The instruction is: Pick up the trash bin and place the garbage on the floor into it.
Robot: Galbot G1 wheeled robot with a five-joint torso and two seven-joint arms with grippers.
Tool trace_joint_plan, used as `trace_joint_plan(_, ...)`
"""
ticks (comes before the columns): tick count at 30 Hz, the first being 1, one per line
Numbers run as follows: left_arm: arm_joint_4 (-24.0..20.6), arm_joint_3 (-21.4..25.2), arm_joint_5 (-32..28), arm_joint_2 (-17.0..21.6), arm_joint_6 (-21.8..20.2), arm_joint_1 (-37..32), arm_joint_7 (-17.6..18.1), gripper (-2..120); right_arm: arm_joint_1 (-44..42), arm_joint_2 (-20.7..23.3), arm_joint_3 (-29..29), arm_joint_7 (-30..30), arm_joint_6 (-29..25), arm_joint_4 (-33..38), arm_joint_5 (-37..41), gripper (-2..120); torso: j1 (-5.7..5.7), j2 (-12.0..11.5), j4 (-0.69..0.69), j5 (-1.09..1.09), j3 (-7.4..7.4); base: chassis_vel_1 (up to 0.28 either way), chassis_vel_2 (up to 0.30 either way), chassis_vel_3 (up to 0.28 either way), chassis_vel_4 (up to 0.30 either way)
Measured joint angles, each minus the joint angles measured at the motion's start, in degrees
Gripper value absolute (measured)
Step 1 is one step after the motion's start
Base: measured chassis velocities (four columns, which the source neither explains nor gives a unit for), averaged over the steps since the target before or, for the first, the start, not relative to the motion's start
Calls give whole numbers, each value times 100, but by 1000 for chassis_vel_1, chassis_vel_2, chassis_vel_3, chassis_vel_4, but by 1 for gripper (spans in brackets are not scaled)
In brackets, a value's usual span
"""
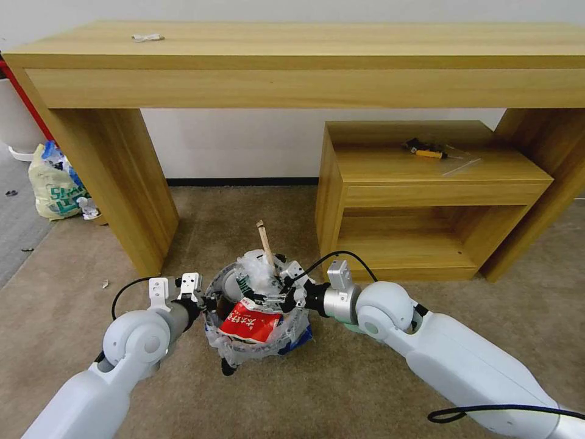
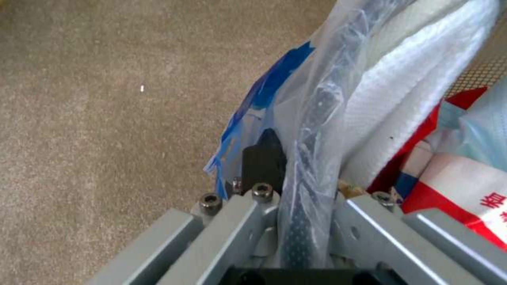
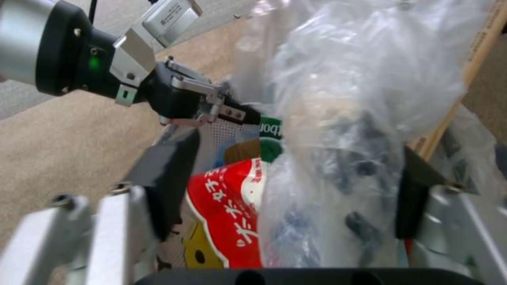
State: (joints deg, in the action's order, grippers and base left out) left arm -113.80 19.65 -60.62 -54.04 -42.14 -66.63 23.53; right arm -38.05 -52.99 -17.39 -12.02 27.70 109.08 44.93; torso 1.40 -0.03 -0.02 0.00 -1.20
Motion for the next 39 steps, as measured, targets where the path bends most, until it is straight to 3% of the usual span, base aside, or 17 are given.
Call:
trace_joint_plan(6, 66, 42, 2, -35, 0, 27, -5, 0, -134, 43, 36, 11, -66, 86, -49, 99, 0, 0, 0, 0, 0, 0, 0, 0, 0)
trace_joint_plan(17, 112, 95, 43, -29, 0, 18, -78, 0, -107, -84, -159, 99, -85, 36, -16, 100, 0, 0, 0, 0, 0, 0, 0, 0, 0)
trace_joint_plan(24, 118, 216, 68, 8, 0, -27, -143, 0, -76, -262, -333, 558, 132, -144, 376, 100, 0, 0, 0, -1, 0, 0, 0, 0, 0)
trace_joint_plan(29, 86, 226, 61, 47, 0, -42, -153, 0, -16, -411, -348, 1239, 357, -150, 975, 100, 0, 0, 0, 0, 0, 0, 0, 0, 0)
trace_joint_plan(39, 163, 265, 152, 6, 0, -46, -230, 0, 68, -349, -255, 1291, 329, 165, 1020, 100, 0, 0, -1, 0, 0, 0, 0, 0, 0)
